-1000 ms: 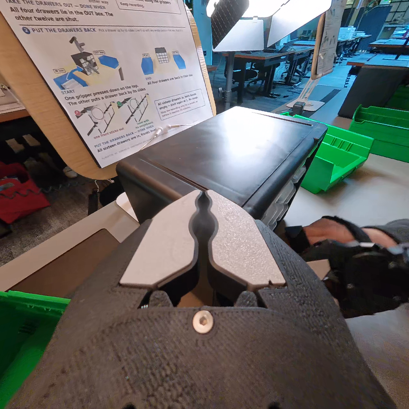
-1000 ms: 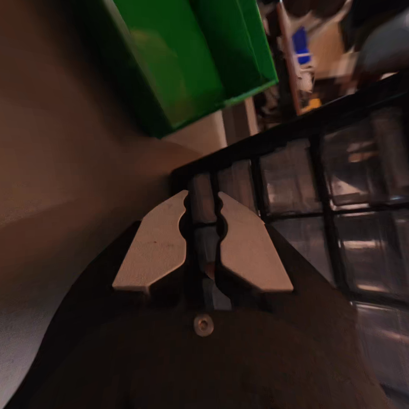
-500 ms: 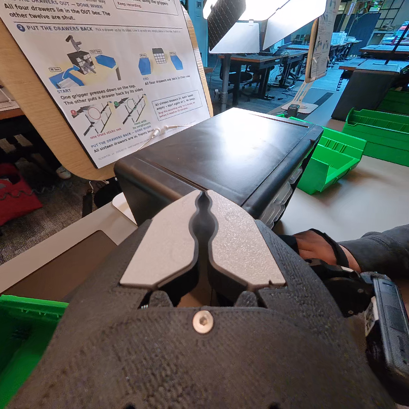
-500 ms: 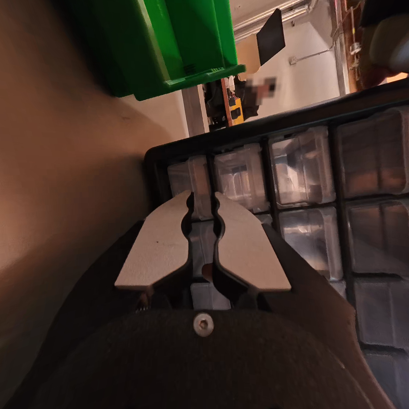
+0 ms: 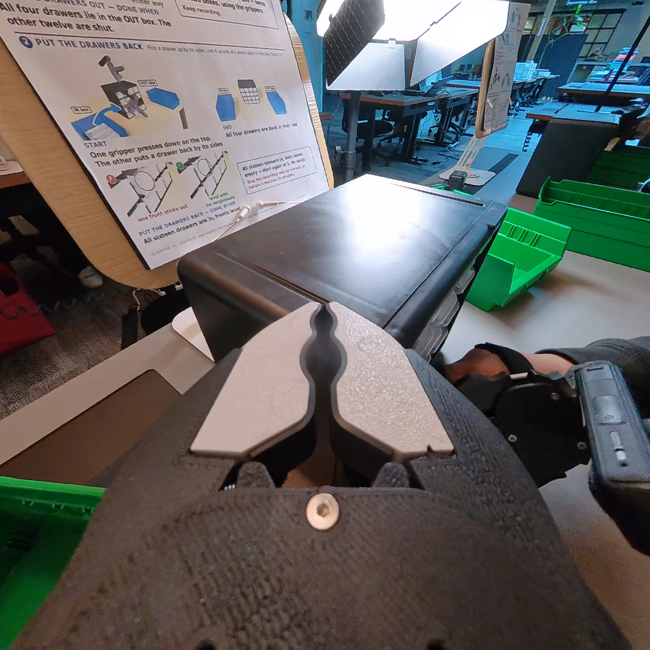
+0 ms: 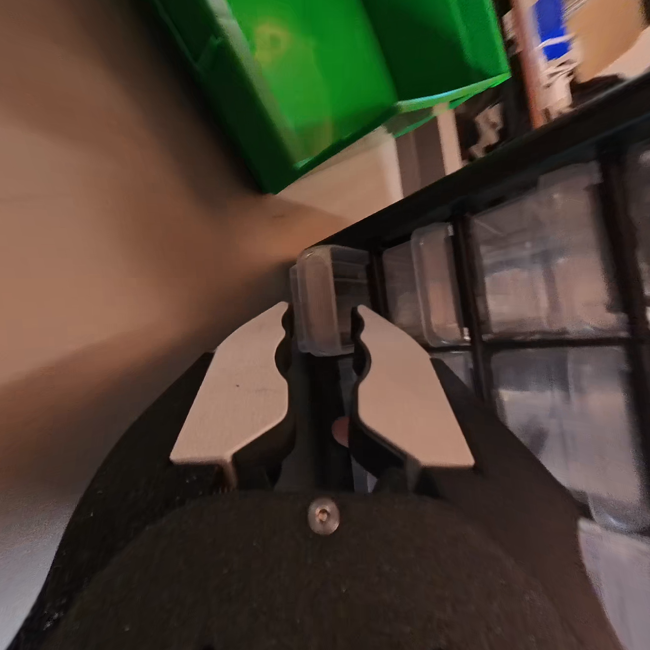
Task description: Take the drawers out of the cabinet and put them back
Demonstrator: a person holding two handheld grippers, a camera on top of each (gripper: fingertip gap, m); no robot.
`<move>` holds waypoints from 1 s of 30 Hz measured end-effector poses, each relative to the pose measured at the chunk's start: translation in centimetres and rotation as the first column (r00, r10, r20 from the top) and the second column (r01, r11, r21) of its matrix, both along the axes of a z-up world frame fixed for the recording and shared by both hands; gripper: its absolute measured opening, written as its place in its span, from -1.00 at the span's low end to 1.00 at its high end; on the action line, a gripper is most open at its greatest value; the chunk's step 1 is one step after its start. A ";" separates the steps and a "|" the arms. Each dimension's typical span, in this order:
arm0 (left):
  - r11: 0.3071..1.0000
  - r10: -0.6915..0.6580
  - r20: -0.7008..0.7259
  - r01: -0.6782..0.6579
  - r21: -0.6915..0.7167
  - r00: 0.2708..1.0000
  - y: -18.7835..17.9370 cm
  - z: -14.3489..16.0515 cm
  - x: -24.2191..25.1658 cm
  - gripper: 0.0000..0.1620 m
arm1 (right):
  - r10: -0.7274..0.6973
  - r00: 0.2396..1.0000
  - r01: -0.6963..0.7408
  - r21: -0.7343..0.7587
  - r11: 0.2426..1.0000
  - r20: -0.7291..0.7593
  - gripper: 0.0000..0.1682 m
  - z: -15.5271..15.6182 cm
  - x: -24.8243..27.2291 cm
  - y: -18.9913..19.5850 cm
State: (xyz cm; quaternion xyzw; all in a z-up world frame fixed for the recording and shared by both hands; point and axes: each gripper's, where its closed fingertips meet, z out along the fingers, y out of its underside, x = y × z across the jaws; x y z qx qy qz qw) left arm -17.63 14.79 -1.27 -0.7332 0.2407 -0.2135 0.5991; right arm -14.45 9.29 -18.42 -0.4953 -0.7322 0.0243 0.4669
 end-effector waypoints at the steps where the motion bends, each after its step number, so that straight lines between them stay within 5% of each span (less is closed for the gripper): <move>1: 1.000 0.002 -0.006 -0.002 0.004 1.000 0.0 0.0 0.0 -0.99 | 0.003 0.999 -0.002 -0.023 1.000 0.045 -0.63 -0.7 0.1 -0.1; 8: 1.000 0.000 -0.012 0.000 0.009 1.000 0.0 0.0 0.0 -1.00 | 0.009 0.990 0.006 -0.102 0.995 0.144 -0.70 -1.4 0.3 -0.7; 15: 1.000 0.005 -0.027 -0.005 0.016 1.000 0.0 0.0 0.0 -1.00 | 0.167 0.949 -0.087 -0.287 0.954 0.269 -0.79 -1.6 1.2 -3.9; 30: 1.000 0.004 -0.038 -0.003 0.028 0.999 0.0 0.0 0.0 -1.00 | 0.262 0.940 -0.088 -0.582 0.808 0.221 -0.83 -1.6 2.4 -7.0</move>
